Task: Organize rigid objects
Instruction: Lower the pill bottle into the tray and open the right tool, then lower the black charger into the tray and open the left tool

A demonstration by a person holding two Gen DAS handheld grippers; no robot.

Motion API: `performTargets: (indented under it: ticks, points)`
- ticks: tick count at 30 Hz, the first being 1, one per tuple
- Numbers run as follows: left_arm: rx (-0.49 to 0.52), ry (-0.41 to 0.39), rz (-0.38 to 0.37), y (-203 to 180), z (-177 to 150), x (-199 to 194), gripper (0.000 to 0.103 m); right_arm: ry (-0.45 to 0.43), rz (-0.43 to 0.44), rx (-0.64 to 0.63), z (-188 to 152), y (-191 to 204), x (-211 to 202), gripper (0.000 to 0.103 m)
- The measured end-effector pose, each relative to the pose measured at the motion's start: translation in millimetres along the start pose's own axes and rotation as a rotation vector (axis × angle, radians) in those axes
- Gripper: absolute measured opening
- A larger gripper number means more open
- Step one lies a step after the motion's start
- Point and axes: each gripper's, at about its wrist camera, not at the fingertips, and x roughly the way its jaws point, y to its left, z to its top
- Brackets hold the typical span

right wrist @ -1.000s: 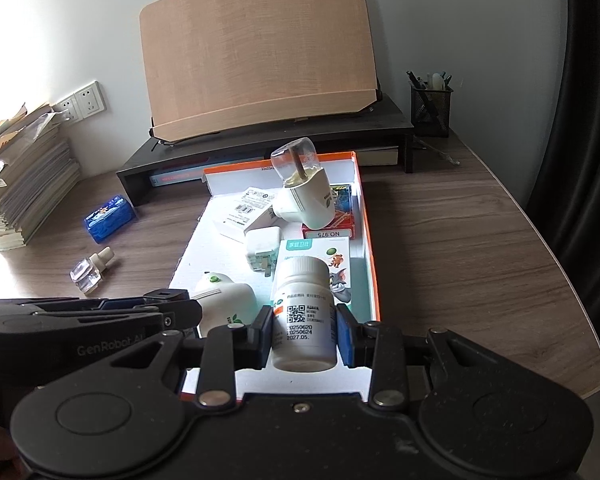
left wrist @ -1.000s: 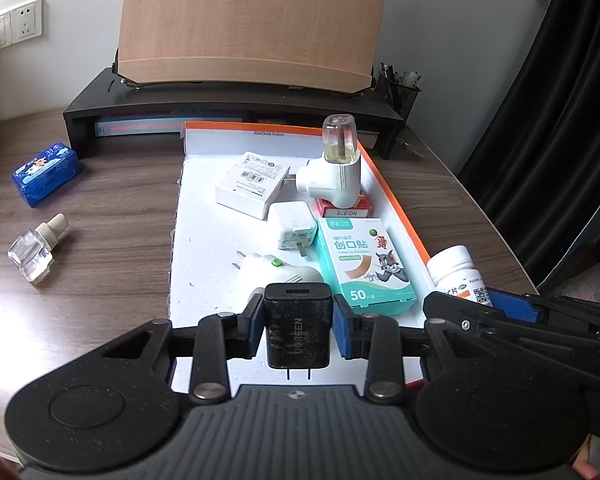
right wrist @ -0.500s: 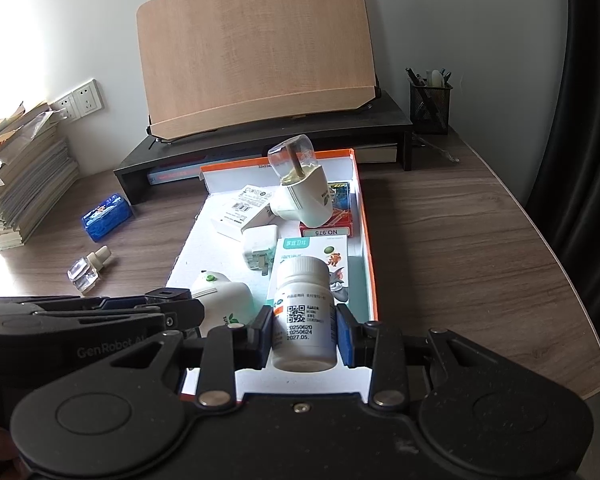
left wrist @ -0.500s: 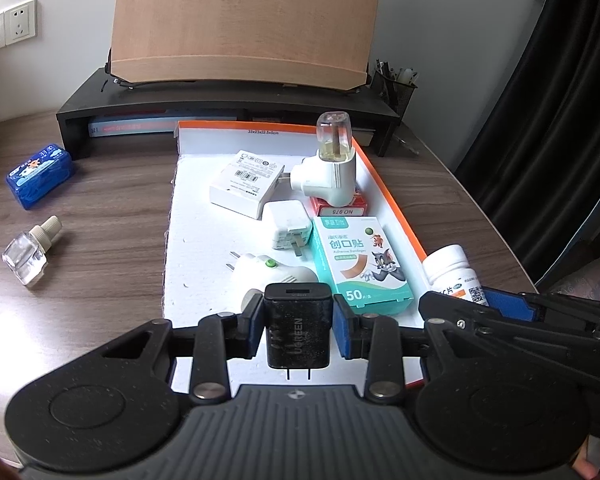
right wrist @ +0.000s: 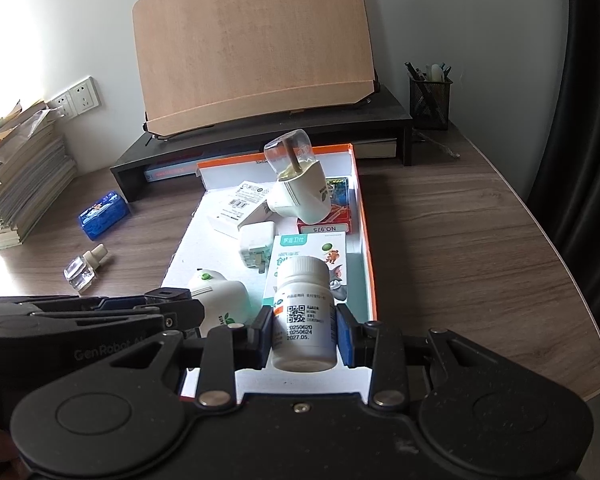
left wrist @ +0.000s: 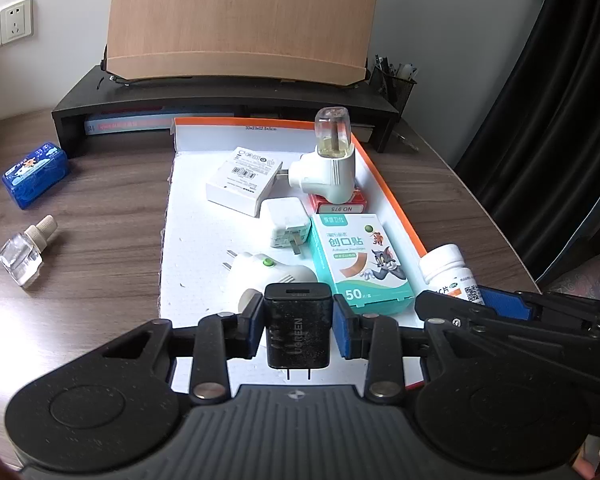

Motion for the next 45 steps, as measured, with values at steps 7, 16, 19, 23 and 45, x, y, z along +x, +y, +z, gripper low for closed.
performTargets:
  ticks: [7,16,19,23,45]
  points:
    - [-0.004,0.005,-0.003,1,0,2,0.036,0.006,0.002,0.000,-1,1,4,0.040]
    - [-0.004,0.020,-0.011,2,-2,7,0.036,0.022,-0.008,0.009,-4,-3,10,0.043]
    - [-0.001,0.022,-0.022,0,-2,7,0.036,0.006,-0.008,0.013,-3,-4,4,0.043]
    - [0.004,0.025,-0.039,-2,-2,7,0.036,-0.022,-0.018,0.011,0,-4,-3,0.044]
    - [-0.093,-0.044,0.082,52,9,-24,0.073,-0.099,0.044,-0.055,26,49,-4,0.070]
